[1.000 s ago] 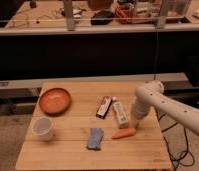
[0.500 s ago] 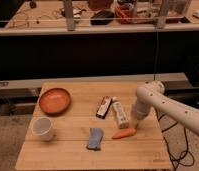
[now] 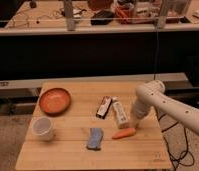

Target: Place the bottle in the ceramic bowl

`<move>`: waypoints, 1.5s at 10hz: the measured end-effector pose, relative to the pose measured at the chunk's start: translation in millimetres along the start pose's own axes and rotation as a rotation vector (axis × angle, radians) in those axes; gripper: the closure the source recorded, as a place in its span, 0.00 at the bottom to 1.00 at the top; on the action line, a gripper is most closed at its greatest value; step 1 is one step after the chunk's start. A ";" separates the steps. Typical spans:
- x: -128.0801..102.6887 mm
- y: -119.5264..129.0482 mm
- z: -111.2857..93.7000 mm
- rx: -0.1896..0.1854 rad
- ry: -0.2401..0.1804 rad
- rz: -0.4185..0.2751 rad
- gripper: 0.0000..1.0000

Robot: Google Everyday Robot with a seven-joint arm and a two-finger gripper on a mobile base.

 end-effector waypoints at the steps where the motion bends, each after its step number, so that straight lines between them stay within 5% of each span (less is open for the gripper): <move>1: -0.9 -3.9 -3.1 0.006 -0.006 -0.017 0.25; 10: -17.3 -43.0 -50.7 0.076 0.052 -0.199 0.20; 15: -28.1 -67.7 -56.6 0.048 0.067 -0.405 0.20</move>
